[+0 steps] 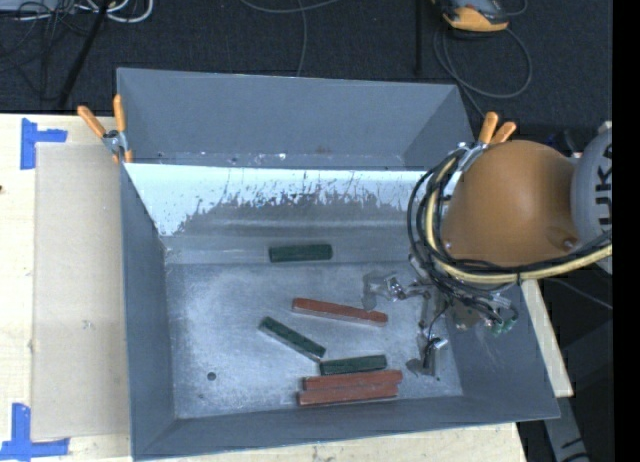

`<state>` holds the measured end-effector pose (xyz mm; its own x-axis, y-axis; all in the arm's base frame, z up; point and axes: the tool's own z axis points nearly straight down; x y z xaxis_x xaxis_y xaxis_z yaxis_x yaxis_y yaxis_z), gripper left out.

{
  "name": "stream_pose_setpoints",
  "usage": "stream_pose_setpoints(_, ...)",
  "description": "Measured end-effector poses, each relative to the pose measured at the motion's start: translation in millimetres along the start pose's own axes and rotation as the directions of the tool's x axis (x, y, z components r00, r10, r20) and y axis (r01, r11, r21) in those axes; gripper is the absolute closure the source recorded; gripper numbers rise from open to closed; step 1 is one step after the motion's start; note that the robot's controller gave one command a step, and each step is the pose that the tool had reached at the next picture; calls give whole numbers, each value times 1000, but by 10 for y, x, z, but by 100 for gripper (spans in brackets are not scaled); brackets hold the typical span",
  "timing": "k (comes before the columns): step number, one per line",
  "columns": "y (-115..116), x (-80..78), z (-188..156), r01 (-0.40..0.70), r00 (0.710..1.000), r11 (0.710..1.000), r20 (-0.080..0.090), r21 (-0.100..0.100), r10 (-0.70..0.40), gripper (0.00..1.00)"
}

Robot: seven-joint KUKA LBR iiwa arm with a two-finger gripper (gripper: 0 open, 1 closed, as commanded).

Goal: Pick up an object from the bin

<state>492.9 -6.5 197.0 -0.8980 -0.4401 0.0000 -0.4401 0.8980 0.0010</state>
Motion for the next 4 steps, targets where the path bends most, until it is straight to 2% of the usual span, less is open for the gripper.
stream_pose_setpoints(1,-401,-673,641,119,993,993,1,0,-119,0)
stream_pose_setpoints(2,-318,-962,1315,165,986,986,-3,-4,-165,0)
stream_pose_setpoints(3,-339,-965,1277,160,987,987,0,-1,-160,100)
stream_pose_setpoints(4,-40,-704,-631,495,869,869,5,6,-495,100)
